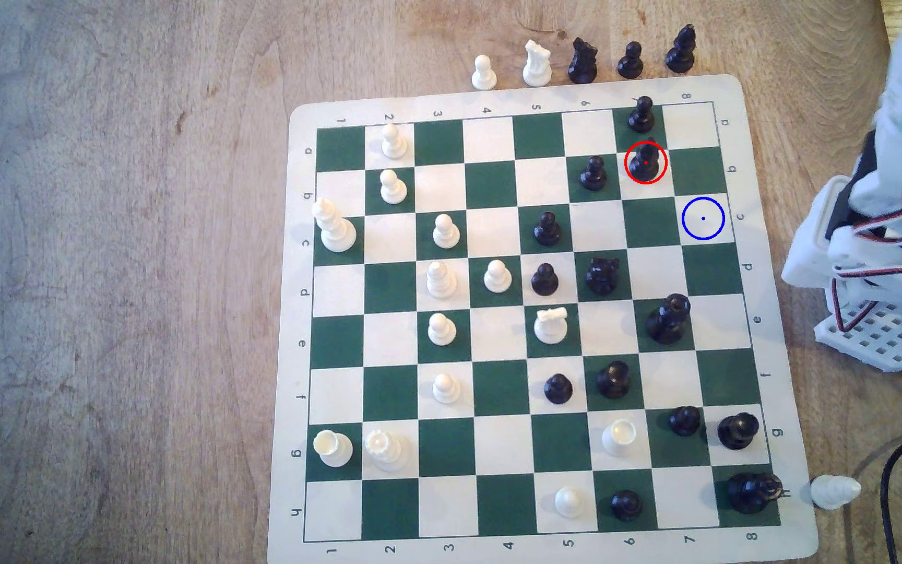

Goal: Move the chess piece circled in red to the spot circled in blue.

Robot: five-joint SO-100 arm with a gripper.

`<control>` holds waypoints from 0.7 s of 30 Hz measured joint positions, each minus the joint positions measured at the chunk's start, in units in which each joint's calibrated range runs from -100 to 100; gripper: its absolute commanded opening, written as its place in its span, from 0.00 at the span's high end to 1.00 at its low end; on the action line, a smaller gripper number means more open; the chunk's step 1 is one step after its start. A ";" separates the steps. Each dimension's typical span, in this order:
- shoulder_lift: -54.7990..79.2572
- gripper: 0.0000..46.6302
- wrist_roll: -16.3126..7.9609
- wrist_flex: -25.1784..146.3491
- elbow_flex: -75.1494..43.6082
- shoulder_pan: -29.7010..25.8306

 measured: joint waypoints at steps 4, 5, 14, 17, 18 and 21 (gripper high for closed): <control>-0.50 1.00 0.00 21.67 -6.69 3.98; -0.67 1.00 0.00 29.48 -9.67 5.60; -0.67 1.00 -0.24 67.65 -16.63 11.87; -0.67 1.00 -0.34 79.52 -17.26 10.84; -0.67 1.00 -0.24 84.22 -17.98 10.18; 0.00 0.99 -0.39 100.56 -20.79 7.15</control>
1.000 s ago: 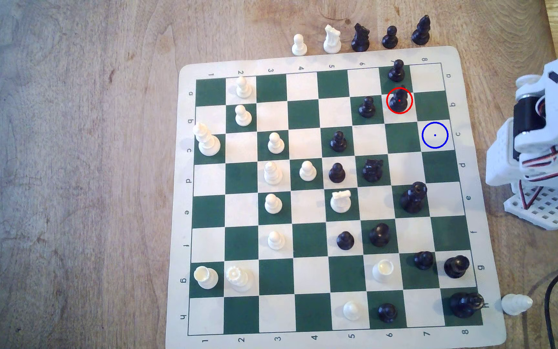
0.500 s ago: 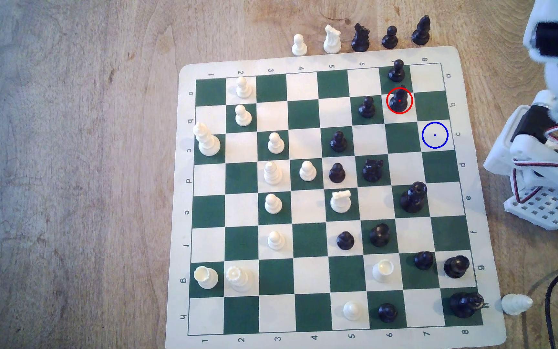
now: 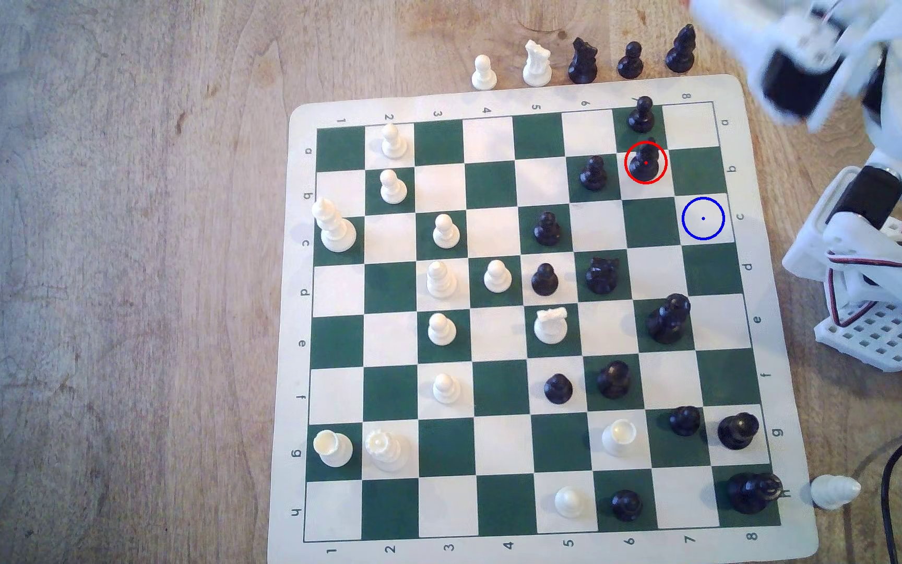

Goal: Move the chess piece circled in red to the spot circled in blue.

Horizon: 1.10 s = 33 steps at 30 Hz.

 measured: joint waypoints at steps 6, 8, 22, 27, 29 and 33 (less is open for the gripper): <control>7.62 0.99 -2.00 15.46 -1.90 -0.37; 9.05 0.98 -2.64 16.81 -2.17 -0.37; 30.92 0.70 -4.35 20.64 -7.23 -1.33; 36.53 0.70 -4.05 20.64 -7.41 0.96; 38.12 0.70 -3.52 20.64 -7.41 2.51; 40.64 0.69 -3.32 20.64 -7.41 2.43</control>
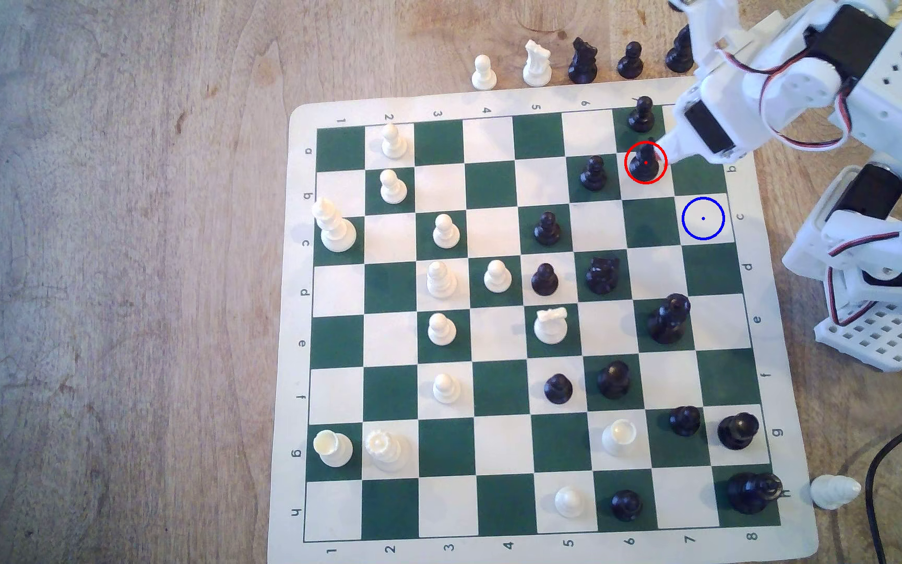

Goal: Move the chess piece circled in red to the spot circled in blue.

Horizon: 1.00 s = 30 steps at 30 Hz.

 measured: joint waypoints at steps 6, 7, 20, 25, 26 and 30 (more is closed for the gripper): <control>4.36 0.70 0.00 -0.48 0.00 -1.03; 4.94 0.70 0.00 -1.20 0.00 -1.03; 13.57 0.72 0.34 -6.93 0.00 -0.44; 17.43 0.73 0.78 -8.45 0.00 -0.52; 18.60 0.73 0.93 -9.00 0.00 -0.52; 20.53 0.73 0.98 -10.68 0.00 -0.22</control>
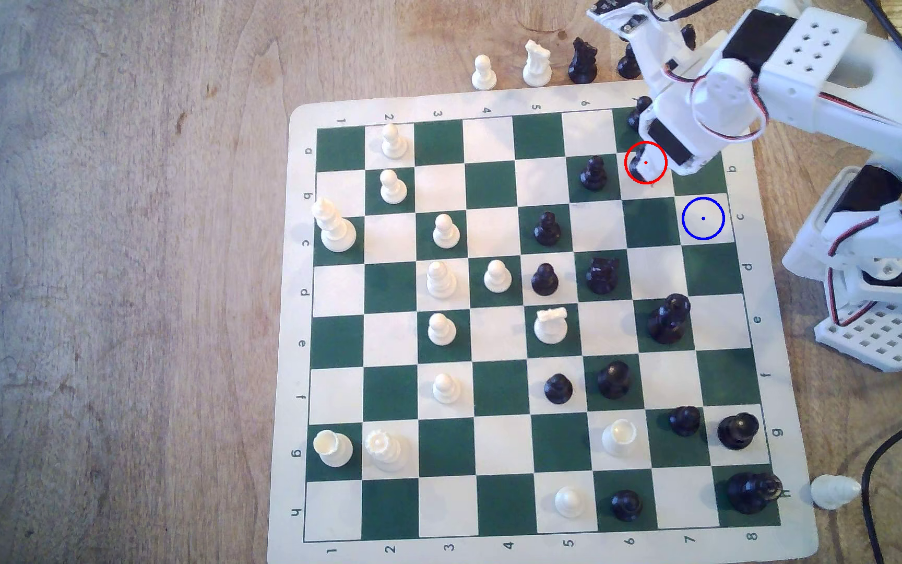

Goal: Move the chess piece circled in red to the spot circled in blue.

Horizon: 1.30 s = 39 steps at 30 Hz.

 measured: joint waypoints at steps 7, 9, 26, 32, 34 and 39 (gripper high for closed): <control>3.60 0.72 0.49 -1.83 0.00 0.29; 3.69 0.72 0.49 -3.35 0.00 0.74; 3.69 0.74 0.49 -7.09 0.00 0.29; 3.69 0.77 0.49 -7.09 0.00 -0.15; 3.69 0.82 0.49 -7.09 0.00 -0.15; 3.69 0.96 0.49 -7.09 0.00 -0.15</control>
